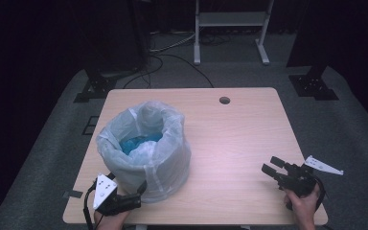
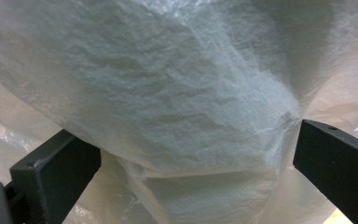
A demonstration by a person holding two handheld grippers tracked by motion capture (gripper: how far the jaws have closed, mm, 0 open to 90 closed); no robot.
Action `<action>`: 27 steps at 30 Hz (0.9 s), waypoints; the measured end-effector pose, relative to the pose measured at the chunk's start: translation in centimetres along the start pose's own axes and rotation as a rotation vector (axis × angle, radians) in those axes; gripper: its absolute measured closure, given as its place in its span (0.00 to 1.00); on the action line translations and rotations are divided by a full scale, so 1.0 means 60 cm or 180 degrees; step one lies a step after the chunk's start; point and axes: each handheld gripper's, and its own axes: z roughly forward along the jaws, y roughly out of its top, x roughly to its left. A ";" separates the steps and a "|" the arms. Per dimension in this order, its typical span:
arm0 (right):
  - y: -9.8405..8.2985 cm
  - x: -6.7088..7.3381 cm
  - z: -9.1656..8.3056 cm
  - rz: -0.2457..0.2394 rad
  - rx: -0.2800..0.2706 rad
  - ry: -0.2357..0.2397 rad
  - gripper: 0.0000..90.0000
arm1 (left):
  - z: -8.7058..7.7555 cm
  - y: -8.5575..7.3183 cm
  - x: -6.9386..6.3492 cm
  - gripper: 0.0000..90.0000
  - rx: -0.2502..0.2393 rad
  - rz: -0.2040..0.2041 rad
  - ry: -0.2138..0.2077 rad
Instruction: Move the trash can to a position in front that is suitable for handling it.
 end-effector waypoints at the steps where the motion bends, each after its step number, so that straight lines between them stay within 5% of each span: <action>1: 0.000 0.000 0.000 -0.0011 -0.0001 0.0005 0.26 | 0.004 0.002 0.001 0.00 0.0001 -0.0036 -0.0012; 27: -0.001 -0.004 0.000 -0.0005 0.0012 0.0012 0.27 | 0.121 0.049 0.001 0.00 0.0108 -0.0168 0.0074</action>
